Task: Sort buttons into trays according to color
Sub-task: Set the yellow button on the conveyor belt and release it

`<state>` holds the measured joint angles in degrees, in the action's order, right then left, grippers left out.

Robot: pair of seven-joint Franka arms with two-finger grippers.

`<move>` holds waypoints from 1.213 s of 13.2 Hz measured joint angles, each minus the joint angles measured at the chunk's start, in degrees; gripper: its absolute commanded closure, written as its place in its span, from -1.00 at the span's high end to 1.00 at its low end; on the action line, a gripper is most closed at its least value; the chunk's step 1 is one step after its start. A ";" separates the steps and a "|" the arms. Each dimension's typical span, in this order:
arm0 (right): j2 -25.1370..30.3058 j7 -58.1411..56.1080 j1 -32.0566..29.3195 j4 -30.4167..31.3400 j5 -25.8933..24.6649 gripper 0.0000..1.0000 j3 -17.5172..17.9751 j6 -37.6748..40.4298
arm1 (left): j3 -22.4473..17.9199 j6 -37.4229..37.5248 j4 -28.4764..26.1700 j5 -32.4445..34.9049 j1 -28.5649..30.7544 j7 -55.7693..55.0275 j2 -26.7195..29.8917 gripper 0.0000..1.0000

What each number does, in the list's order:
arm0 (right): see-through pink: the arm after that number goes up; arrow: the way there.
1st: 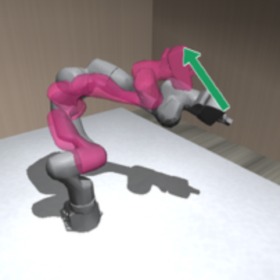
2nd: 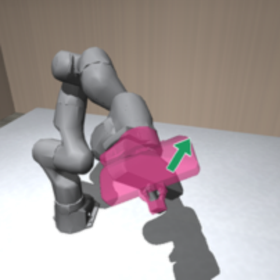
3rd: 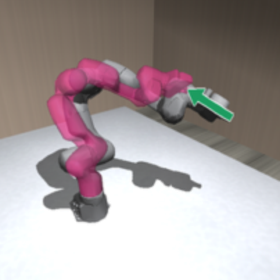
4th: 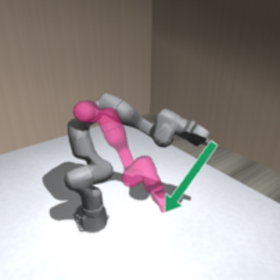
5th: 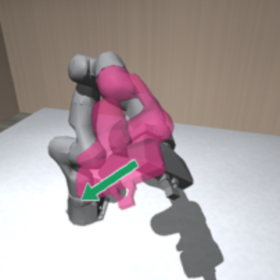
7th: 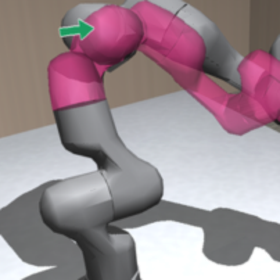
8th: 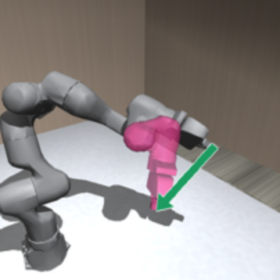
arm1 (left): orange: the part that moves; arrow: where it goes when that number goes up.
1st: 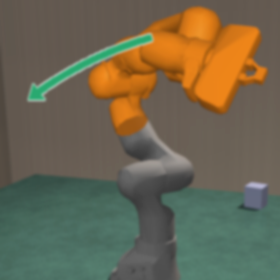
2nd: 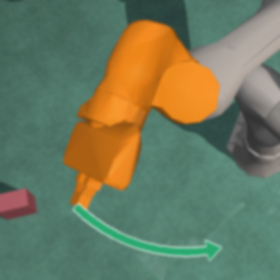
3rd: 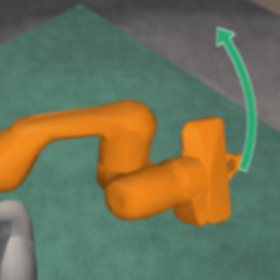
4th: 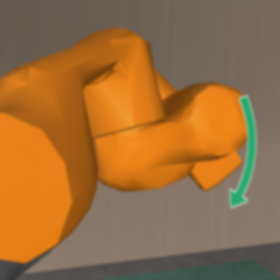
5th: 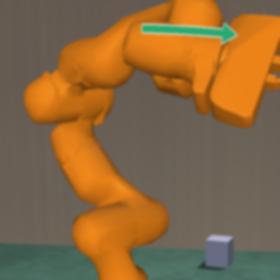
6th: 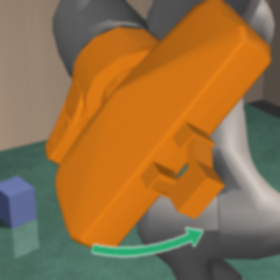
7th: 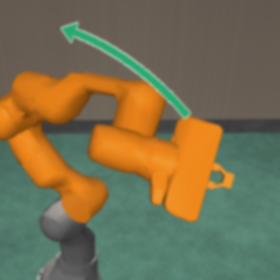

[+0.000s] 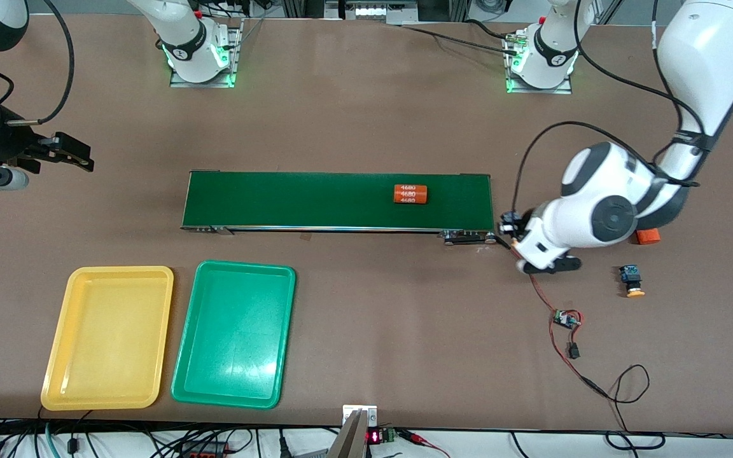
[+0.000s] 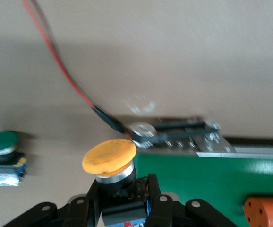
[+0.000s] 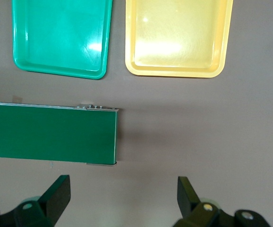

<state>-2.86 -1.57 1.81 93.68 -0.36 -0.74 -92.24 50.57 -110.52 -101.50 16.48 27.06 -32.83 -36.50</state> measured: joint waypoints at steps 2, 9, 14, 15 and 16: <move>0.00 0.00 0.00 0.00 0.00 1.00 0.00 0.00 | 0.84 -0.20 -1.58 0.00 -1.61 -0.23 -0.07 -0.46; -0.03 0.00 0.00 0.00 0.00 1.00 0.01 0.00 | 1.07 -11.54 -8.82 0.00 -4.87 -2.44 -0.56 1.00; -0.04 0.00 -0.01 0.01 0.00 1.00 0.01 0.00 | 0.66 3.55 3.43 0.24 -3.91 -2.45 1.95 1.00; -0.06 0.00 -0.01 0.01 0.00 1.00 0.00 0.00 | -1.39 7.35 7.33 0.83 -3.72 -1.88 2.47 1.00; -0.07 0.00 -0.01 0.01 0.00 1.00 0.01 0.00 | -4.26 9.07 9.87 2.72 -3.40 -0.19 2.58 1.00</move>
<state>-2.93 -1.57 1.80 93.69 -0.36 -0.74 -92.24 46.30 -101.45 -91.63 19.21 23.66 -33.02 -33.92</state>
